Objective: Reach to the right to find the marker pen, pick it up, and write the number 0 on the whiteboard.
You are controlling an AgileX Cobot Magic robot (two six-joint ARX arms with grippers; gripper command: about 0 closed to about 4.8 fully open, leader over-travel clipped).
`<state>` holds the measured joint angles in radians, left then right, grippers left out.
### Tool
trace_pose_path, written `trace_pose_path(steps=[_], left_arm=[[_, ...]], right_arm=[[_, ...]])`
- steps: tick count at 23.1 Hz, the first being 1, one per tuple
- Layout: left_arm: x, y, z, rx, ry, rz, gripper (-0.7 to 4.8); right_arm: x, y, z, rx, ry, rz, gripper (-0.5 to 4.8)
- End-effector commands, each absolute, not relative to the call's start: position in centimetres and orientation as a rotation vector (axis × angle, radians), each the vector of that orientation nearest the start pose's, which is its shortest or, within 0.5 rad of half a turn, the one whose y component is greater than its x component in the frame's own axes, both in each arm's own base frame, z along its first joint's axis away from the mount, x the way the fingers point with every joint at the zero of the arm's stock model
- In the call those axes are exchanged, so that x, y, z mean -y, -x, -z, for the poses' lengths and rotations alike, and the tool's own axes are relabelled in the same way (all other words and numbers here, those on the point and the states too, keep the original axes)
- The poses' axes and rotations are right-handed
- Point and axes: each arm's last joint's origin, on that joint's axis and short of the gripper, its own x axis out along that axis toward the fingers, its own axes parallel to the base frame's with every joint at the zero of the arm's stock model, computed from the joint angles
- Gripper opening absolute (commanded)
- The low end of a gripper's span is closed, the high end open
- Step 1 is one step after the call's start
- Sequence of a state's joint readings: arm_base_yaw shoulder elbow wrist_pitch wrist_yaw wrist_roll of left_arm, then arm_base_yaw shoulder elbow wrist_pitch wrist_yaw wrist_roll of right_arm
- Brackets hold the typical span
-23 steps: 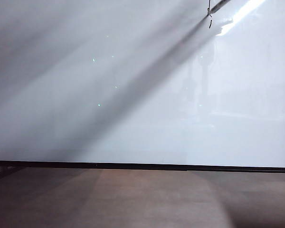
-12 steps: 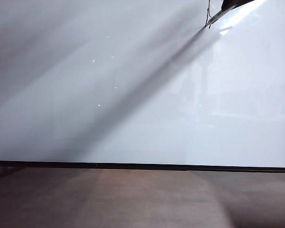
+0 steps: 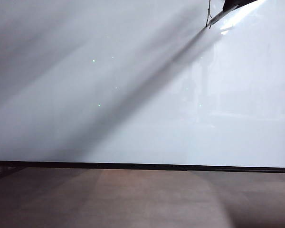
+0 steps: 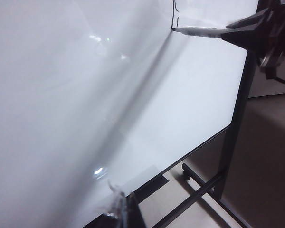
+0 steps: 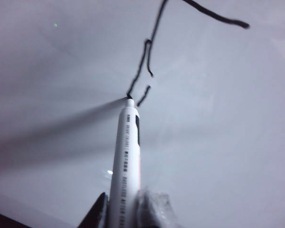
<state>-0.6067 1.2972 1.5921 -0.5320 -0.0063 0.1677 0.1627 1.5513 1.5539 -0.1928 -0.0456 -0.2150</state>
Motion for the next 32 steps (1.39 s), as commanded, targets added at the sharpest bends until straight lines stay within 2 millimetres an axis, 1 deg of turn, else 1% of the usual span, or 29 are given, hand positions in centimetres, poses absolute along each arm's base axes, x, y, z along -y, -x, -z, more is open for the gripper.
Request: trace_pose_path(steps=[1, 14, 25, 27, 29, 32], left_arm=[[14.7, -21.2, -46.6, -0.159, -0.234, 0.614, -0.05], [14.7, -21.2, -46.6, -0.158, -0.233, 0.614, -0.05], [14.7, -21.2, -46.6, -0.158, -0.233, 0.615, -0.05], [14.7, -21.2, -46.6, -0.158, -0.233, 0.616, -0.05], [14.7, -21.2, -46.6, -0.159, -0.233, 0.618, -0.05], [14.7, -21.2, -46.7, -0.159, -0.233, 0.618, -0.05]], right_arm=[[-4.8, -35.3, -41.0, -0.171, 0.225, -0.151, -0.06], [-3.1, -34.2, -42.2, -0.146, 0.22, -0.102, -0.06], [-3.1, -34.1, -42.2, -0.158, 0.216, -0.107, -0.06], [-3.1, -33.4, -42.6, -0.156, 0.215, -0.123, -0.06], [-3.0, -32.1, -43.7, -0.128, 0.213, -0.135, -0.06], [-2.9, -30.3, -45.7, -0.025, 0.21, -0.125, -0.06]])
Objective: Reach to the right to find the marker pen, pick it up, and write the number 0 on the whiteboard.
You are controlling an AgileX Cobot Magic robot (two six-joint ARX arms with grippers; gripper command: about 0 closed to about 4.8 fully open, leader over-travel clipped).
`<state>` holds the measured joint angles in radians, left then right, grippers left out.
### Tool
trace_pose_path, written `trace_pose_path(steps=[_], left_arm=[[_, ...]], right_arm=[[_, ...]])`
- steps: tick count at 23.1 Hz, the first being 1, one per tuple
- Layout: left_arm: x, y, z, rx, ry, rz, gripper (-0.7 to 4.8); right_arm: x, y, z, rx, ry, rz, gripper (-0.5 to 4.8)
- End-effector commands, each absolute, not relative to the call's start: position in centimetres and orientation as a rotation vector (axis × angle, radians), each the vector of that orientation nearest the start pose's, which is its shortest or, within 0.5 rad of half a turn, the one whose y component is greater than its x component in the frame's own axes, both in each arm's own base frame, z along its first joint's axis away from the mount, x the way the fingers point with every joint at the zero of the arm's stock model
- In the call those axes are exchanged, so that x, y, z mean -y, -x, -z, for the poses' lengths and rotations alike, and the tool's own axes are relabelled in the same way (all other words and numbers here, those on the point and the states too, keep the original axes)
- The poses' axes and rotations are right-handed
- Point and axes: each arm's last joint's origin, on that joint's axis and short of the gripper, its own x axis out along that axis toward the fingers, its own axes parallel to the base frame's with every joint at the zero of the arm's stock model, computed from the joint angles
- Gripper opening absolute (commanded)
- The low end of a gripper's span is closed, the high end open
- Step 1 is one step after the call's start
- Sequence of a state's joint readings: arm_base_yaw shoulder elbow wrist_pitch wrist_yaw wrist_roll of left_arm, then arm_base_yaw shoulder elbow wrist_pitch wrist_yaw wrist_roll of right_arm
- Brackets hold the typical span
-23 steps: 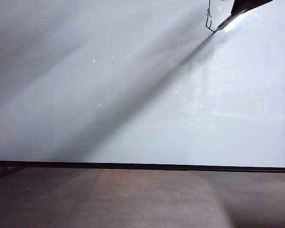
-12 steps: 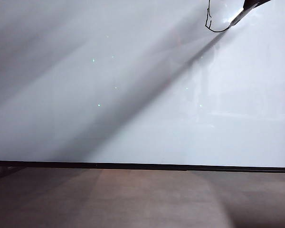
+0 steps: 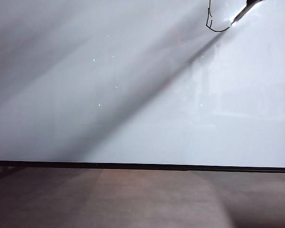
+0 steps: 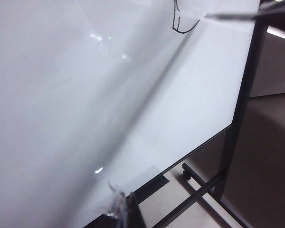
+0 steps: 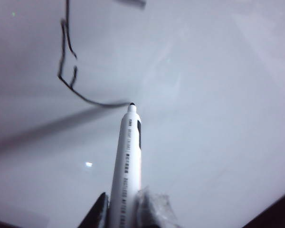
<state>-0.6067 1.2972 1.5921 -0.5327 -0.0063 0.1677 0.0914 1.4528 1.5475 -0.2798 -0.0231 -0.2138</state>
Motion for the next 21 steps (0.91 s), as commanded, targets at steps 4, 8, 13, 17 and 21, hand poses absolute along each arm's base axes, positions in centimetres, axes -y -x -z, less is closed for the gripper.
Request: trace_pose_path(steps=[4, 8, 13, 17, 21], left_arm=[[14.7, -21.2, -46.7, -0.152, -0.231, 0.618, -0.05], [14.7, -21.2, -46.8, -0.141, -0.227, 0.618, -0.05], [14.7, -21.2, -46.8, -0.141, -0.226, 0.619, -0.05], [14.7, -21.2, -46.8, -0.139, -0.226, 0.617, -0.05], [14.7, -21.2, -46.8, -0.139, -0.226, 0.617, -0.05]], right_arm=[[-2.8, -29.4, -47.4, 0.096, 0.207, -0.111, -0.06], [-2.8, -29.8, -46.9, 0.067, 0.208, -0.114, -0.06], [-2.9, -30.5, -46.4, 0.049, 0.208, -0.117, -0.06], [-2.9, -30.6, -46.4, 0.057, 0.208, -0.117, -0.06], [-2.9, -30.6, -46.5, 0.062, 0.207, -0.119, -0.06]])
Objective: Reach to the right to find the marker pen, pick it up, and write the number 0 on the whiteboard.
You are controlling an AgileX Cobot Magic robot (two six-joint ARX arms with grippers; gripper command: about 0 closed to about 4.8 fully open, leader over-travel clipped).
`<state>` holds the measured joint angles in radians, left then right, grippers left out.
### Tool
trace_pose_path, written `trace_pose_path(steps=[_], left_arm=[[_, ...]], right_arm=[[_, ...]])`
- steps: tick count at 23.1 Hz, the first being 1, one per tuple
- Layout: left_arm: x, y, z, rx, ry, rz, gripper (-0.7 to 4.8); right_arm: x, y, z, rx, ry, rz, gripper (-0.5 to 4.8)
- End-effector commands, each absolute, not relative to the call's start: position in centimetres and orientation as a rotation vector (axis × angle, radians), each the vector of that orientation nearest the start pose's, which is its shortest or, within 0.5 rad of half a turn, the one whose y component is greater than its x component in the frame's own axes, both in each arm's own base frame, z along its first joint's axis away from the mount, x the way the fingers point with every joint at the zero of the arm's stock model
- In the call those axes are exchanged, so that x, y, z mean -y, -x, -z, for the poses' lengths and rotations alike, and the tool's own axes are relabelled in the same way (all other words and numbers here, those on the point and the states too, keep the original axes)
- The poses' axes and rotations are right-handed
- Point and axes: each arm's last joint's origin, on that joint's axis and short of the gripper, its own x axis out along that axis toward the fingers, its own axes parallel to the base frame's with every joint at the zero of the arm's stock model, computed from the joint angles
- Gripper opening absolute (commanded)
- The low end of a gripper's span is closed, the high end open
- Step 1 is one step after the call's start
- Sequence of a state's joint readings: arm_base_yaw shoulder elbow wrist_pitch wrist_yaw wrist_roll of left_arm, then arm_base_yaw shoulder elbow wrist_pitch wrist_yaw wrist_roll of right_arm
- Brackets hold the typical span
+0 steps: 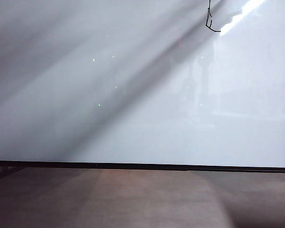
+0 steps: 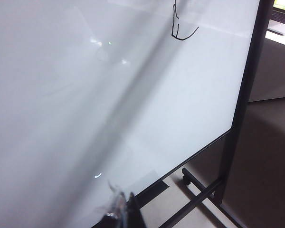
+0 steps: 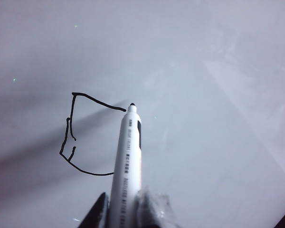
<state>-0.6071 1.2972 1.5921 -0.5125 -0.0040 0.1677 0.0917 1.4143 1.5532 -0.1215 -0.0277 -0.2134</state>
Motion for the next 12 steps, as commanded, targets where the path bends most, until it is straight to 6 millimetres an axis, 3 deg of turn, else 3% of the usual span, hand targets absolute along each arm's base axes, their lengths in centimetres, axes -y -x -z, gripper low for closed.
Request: trace_pose_path(steps=[1, 12], left_arm=[[14.75, -21.23, -46.84, -0.139, -0.226, 0.618, -0.05], [14.75, -21.22, -46.83, -0.14, -0.227, 0.618, -0.05]], right_arm=[[-2.91, -30.64, -46.46, 0.062, 0.208, -0.121, -0.06], [-2.99, -31.18, -46.06, 0.052, 0.207, -0.134, -0.06]])
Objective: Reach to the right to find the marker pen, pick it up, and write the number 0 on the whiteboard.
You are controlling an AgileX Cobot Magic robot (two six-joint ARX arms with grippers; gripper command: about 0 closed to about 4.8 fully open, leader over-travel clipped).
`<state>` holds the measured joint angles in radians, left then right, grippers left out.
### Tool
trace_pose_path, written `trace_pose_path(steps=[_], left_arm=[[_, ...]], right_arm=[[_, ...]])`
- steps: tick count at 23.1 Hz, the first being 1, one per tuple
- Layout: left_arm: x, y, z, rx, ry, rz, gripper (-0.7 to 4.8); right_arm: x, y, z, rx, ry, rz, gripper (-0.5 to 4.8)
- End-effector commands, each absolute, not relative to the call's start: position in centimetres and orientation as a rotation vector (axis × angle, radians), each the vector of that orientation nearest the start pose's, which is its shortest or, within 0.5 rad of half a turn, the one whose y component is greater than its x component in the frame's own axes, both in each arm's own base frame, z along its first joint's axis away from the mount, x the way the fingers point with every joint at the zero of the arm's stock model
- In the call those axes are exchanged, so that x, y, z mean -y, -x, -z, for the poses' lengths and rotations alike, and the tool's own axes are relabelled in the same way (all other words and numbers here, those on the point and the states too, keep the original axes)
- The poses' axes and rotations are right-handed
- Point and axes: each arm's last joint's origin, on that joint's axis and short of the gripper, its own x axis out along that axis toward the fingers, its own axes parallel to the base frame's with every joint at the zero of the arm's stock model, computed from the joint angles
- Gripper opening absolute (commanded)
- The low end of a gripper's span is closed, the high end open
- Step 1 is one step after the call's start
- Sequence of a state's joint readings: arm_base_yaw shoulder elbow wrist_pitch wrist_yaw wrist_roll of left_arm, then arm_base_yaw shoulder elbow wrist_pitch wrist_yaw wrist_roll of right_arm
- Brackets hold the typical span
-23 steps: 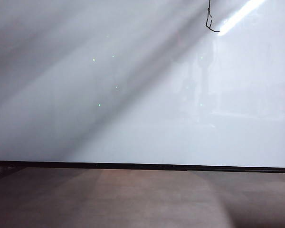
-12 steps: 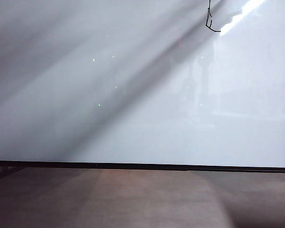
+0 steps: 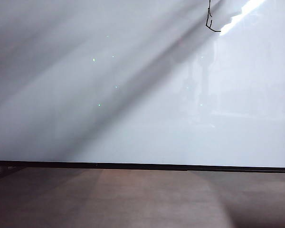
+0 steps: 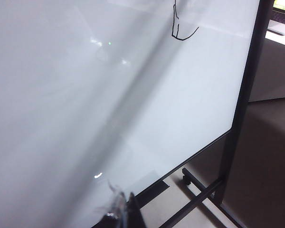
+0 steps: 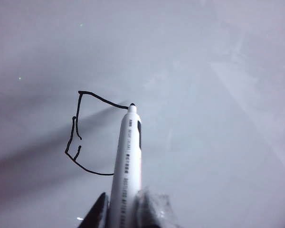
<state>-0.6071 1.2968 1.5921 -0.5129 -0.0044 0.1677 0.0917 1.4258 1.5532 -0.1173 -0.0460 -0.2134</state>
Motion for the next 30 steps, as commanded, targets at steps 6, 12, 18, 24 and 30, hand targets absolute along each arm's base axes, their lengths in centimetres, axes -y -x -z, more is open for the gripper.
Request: trace_pose_path(steps=[6, 12, 18, 24, 30], left_arm=[[14.7, -21.2, -46.8, -0.14, -0.227, 0.617, -0.05], [14.7, -21.2, -46.8, -0.139, -0.227, 0.617, -0.05], [14.7, -21.2, -46.8, -0.139, -0.228, 0.618, -0.05], [14.7, -21.2, -46.8, -0.136, -0.238, 0.618, -0.05], [14.7, -21.2, -46.8, -0.136, -0.238, 0.618, -0.05]], right_arm=[[-3.0, -31.6, -45.7, 0.044, 0.208, -0.135, -0.06], [-3.1, -31.9, -45.5, 0.041, 0.208, -0.136, -0.06], [-3.0, -32.0, -45.7, 0.064, 0.205, -0.132, -0.06], [-3.1, -31.9, -45.8, 0.072, 0.205, -0.132, -0.06], [-3.1, -32.3, -45.5, 0.059, 0.205, -0.133, -0.06]])
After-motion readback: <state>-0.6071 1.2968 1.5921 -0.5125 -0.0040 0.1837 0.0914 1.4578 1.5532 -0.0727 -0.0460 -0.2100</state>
